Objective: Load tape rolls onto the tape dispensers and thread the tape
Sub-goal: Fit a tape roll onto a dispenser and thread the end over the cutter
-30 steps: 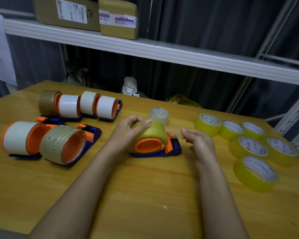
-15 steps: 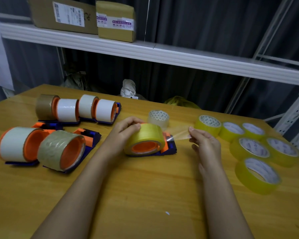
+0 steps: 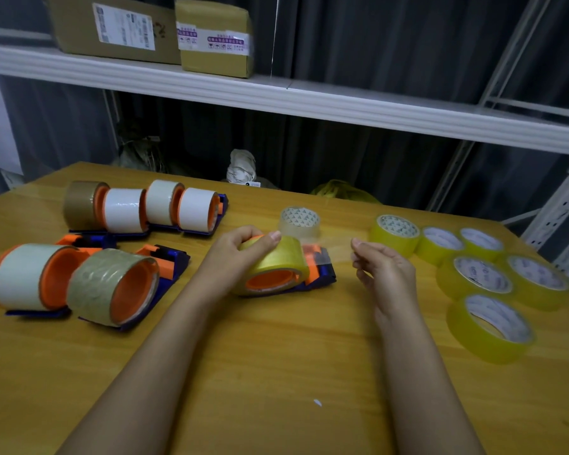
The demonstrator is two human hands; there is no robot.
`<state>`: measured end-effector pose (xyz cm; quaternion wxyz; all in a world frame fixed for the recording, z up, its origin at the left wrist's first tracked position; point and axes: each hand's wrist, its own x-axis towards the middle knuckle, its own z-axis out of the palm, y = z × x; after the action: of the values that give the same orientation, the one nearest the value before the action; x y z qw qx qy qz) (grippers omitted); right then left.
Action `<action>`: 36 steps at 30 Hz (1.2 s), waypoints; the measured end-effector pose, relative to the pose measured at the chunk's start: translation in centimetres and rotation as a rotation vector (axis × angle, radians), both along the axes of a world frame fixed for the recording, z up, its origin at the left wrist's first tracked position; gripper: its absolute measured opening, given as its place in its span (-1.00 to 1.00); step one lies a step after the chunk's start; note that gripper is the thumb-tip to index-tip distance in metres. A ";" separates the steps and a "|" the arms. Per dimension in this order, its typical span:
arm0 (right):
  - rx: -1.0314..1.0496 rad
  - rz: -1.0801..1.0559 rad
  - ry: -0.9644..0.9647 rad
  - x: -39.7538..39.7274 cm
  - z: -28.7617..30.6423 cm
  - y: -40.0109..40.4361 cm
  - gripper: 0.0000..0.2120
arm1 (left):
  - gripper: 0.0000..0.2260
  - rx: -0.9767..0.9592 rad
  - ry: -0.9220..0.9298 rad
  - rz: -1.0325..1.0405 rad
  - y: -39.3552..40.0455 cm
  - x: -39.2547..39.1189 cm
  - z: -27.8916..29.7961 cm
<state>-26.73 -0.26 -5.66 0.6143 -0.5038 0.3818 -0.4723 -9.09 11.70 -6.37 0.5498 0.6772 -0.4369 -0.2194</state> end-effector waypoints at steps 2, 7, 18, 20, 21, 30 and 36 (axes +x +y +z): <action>0.014 -0.016 0.035 0.0 -0.4 -0.3 -0.90 | -0.65 -0.020 -0.026 0.017 -0.1 -0.3 0.0; 0.036 -0.039 0.083 -0.1 -0.9 -0.9 -0.88 | -0.83 -0.035 -0.136 0.048 -0.3 -0.6 -0.2; 0.026 -0.113 0.045 -0.1 -1.1 -1.2 -0.88 | -0.65 -0.169 -0.164 -0.014 -0.4 1.1 -1.2; 0.063 -0.103 0.038 0.0 -1.2 -1.2 -0.89 | -0.67 -0.191 -0.147 -0.039 -0.3 0.9 -1.0; 0.079 -0.102 0.039 0.0 -1.1 -1.3 -0.91 | -0.69 -0.205 -0.144 -0.052 -0.3 0.8 -0.9; 0.049 -0.148 0.051 -0.2 -1.1 -1.4 -0.89 | -0.72 -0.261 -0.163 -0.108 -0.4 0.3 -0.7; 0.025 -0.167 0.032 -0.3 -1.0 -1.4 -0.88 | -0.73 -0.270 -0.179 -0.118 -0.4 0.2 -0.6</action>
<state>-27.01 -1.64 -6.71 0.5728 -0.4701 0.4379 -0.5089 -8.94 11.26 -7.00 0.5809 0.5873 -0.5485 -0.1294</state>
